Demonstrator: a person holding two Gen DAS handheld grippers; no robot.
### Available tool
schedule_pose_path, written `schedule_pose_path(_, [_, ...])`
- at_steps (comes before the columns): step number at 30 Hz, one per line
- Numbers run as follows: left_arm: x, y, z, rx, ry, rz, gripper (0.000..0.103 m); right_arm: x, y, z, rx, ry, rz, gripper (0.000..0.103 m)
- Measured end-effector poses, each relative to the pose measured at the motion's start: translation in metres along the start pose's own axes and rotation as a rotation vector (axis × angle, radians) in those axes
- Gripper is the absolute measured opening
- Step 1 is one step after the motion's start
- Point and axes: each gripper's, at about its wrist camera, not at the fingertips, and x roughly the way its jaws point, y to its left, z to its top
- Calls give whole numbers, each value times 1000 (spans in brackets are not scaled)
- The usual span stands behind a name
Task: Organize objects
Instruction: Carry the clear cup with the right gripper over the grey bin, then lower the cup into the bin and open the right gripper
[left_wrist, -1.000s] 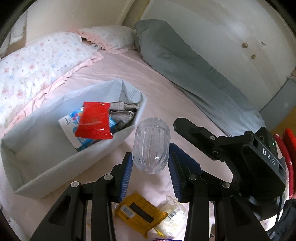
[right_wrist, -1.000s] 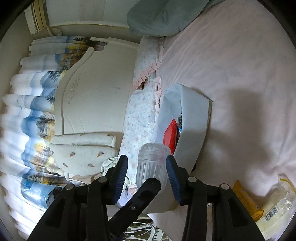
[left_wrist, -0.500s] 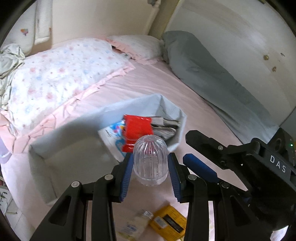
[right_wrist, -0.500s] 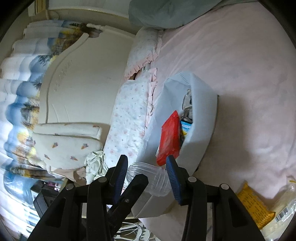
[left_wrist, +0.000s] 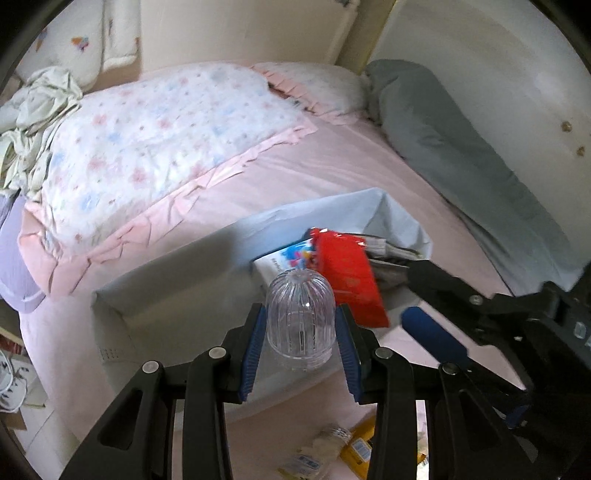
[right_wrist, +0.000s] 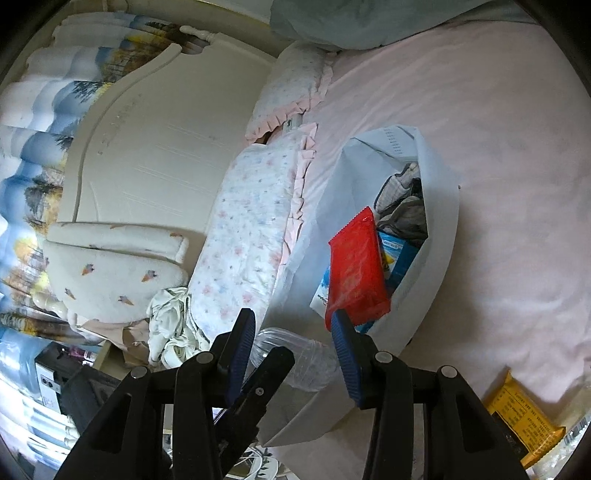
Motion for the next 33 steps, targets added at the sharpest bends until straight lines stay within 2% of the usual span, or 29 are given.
schedule_pose_path(5, [12, 5, -4, -19, 57, -11, 38, -2, -4, 0, 13, -8, -5, 43])
schedule_pose_path(11, [17, 7, -5, -33, 73, -33, 38, -11, -14, 6, 50, -32, 17, 43])
schedule_pose_path(21, [22, 20, -1, -87, 27, -40, 38, -11, -21, 9, 78, -25, 28, 43])
schedule_pose_path(29, [30, 33, 1, -160, -6, 2, 38, -12, -22, 10, 76, -24, 19, 43])
schedule_pose_path(33, [44, 37, -2, -179, 70, 18, 40, -12, -24, 10, 74, -15, 14, 43])
